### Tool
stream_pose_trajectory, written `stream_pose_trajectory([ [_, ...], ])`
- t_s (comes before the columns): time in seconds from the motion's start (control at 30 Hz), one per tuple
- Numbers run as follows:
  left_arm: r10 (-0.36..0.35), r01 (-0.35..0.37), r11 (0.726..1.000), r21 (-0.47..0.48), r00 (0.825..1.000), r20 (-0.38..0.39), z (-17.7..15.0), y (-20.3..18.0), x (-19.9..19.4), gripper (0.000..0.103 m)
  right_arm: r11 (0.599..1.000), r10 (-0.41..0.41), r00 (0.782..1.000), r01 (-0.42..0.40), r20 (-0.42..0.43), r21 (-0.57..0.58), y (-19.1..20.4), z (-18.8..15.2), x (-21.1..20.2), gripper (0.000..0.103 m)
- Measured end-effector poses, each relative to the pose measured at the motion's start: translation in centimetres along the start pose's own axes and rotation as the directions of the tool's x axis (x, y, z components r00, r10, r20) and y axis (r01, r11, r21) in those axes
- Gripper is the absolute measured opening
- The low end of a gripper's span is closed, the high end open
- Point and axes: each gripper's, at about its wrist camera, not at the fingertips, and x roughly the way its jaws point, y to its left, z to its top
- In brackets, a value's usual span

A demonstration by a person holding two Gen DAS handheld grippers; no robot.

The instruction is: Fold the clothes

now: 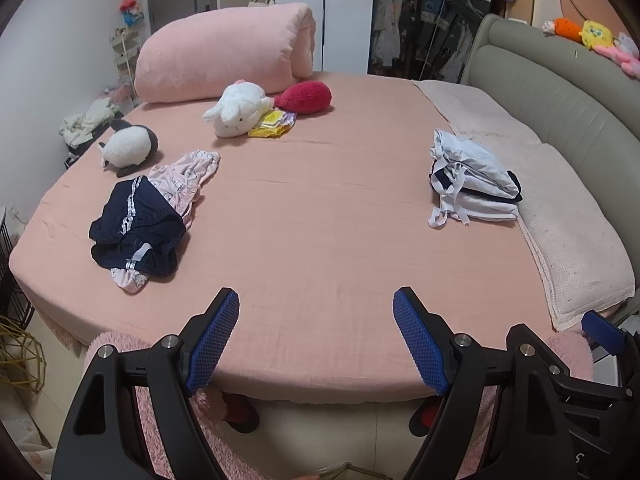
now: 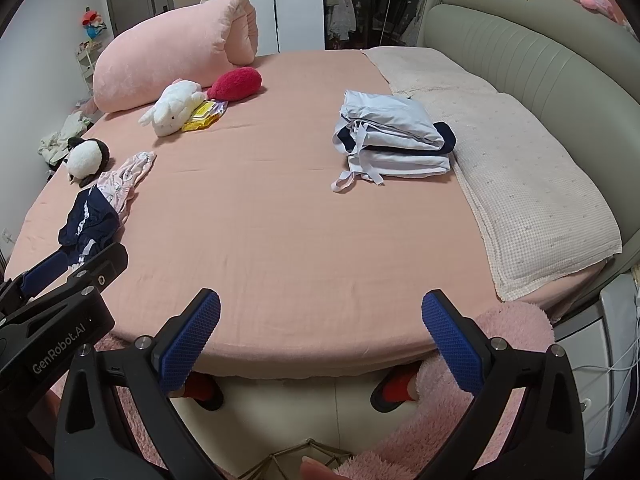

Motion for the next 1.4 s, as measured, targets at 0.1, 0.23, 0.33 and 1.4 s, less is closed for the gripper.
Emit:
stream_pose_trajectory([
  [0.1, -0.029, 0.029, 0.999, -0.022, 1.0, -0.008, 0.7, 0.9, 0.4, 0.082, 1.0, 0.02, 1.0, -0.02, -0.005, -0.015, 0.0, 0.4, 0.2, 0.102],
  [0.23, -0.075, 0.076, 0.995, -0.058, 0.997, 0.009, 1.3, 2.7, 0.7, 0.082, 0.995, 0.072, 0.997, -0.072, -0.001, -0.066, 0.2, 1.9, 0.5, 0.102],
  [0.33, -0.101, 0.106, 0.987, -0.124, 0.994, 0.046, 2.0, 5.5, 0.6, 0.082, 0.982, 0.103, 0.993, -0.091, 0.064, -0.168, 3.1, 3.3, -0.1, 0.102],
  [1.4, 0.198, -0.287, 0.865, -0.412, 0.949, -0.245, 2.3, 43.5, 28.5, 0.075, 0.834, 0.204, 0.873, -0.392, -0.442, -0.389, 37.9, 4.2, 29.9, 0.092],
])
